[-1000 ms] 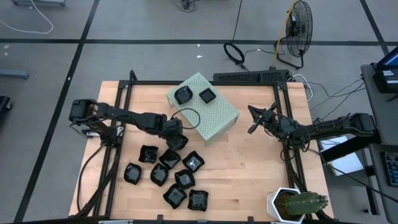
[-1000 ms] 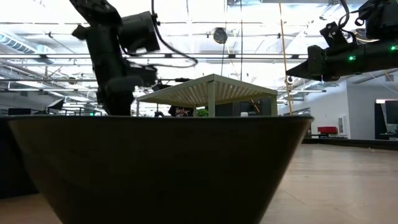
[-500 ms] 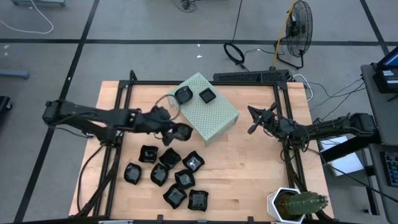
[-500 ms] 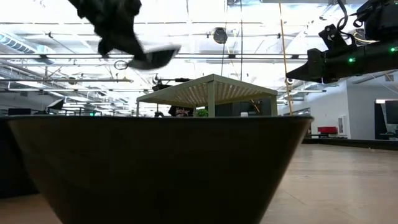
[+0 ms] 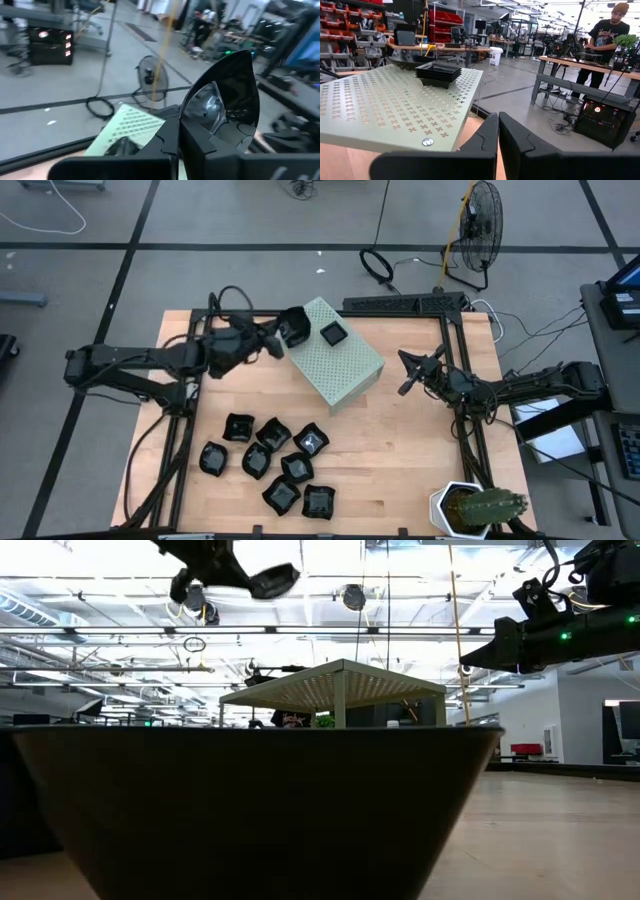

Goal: Pick & Place Mini shaped plates
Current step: Stack the leaf-shaped plate on top of the other leaf-shaped plate on the shelf

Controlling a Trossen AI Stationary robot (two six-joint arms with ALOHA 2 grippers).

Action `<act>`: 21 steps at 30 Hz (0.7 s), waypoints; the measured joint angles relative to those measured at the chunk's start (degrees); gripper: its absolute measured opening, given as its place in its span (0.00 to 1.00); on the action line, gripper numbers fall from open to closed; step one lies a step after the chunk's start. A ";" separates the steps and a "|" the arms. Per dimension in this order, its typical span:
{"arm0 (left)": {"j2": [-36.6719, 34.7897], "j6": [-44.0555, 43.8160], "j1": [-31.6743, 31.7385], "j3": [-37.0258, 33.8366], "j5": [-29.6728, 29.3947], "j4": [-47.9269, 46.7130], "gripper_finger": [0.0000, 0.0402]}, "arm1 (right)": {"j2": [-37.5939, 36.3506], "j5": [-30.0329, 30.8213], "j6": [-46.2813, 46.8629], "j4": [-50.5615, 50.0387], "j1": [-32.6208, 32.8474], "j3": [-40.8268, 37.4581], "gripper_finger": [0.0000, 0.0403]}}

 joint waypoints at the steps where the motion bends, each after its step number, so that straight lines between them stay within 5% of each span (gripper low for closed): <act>1: 0.77 -0.16 1.04 0.00 0.02 0.13 0.02 | 0.00 0.02 -0.02 0.02 -0.02 0.00 0.01; 13: 12.71 -3.01 7.57 0.00 2.52 1.91 0.04 | 0.00 0.02 -0.02 0.01 -0.02 0.00 0.01; 21: 12.34 -5.34 7.87 -0.04 -1.05 -3.79 0.03 | 0.00 0.02 -0.02 0.00 -0.02 0.00 0.01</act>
